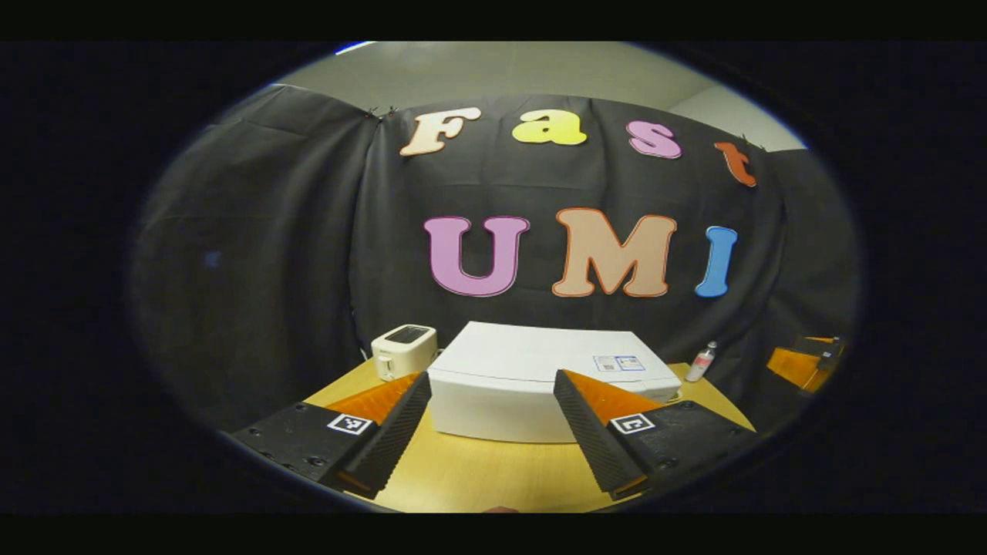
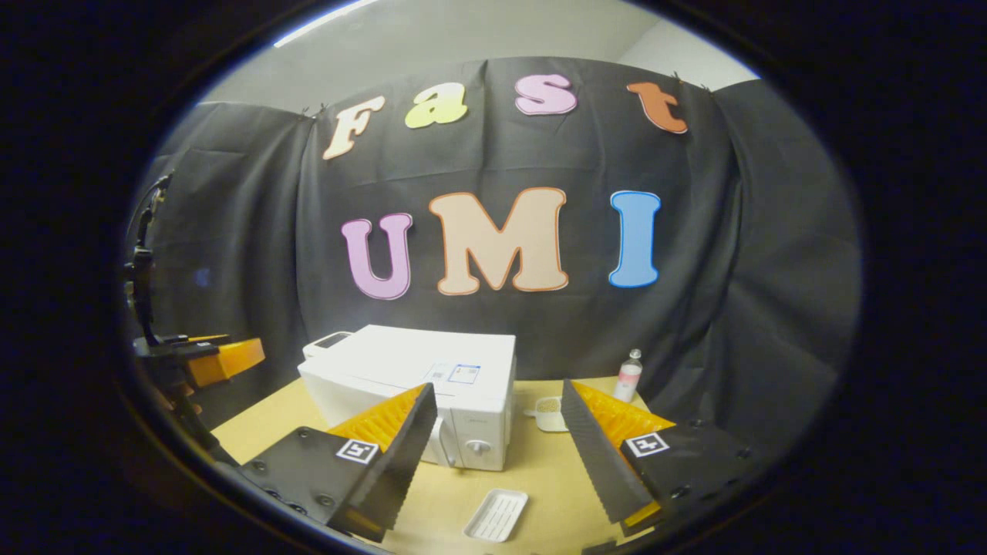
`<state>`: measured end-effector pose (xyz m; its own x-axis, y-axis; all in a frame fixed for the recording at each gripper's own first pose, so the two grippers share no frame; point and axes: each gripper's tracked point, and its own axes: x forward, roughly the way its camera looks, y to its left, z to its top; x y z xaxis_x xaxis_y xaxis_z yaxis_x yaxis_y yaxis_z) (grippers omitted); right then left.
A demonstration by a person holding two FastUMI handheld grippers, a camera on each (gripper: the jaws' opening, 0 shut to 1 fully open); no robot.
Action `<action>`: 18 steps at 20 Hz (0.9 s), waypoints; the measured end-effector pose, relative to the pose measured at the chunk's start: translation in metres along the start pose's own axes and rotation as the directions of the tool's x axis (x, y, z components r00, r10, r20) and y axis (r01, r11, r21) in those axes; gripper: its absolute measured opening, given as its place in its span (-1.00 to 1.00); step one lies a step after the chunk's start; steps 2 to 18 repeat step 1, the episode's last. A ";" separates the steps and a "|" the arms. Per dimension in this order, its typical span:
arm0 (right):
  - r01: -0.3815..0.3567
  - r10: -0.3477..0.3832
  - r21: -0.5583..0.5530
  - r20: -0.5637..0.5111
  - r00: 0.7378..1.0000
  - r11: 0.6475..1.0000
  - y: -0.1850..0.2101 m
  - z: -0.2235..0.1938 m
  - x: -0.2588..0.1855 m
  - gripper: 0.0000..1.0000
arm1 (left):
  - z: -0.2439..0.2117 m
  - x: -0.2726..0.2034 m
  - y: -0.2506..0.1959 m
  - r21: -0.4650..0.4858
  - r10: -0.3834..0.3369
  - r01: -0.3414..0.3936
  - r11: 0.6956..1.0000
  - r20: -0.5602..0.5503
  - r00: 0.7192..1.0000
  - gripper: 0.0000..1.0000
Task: Open the microwave oven with the left hand, put the food in, and close the microwave oven.
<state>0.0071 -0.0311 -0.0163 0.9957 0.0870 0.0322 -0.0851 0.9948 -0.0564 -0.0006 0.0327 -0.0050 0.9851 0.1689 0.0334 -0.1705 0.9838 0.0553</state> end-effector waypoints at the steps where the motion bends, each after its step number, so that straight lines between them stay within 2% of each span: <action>1: -0.002 0.002 0.002 0.001 1.000 1.000 0.003 0.000 -0.001 0.83 | -0.001 -0.001 0.000 0.006 -0.001 0.001 1.000 0.002 1.000 0.93; 18: -0.002 0.002 0.002 0.001 1.000 1.000 0.003 0.000 -0.001 0.83 | -0.001 -0.001 0.000 0.006 -0.001 0.001 1.000 0.002 1.000 0.93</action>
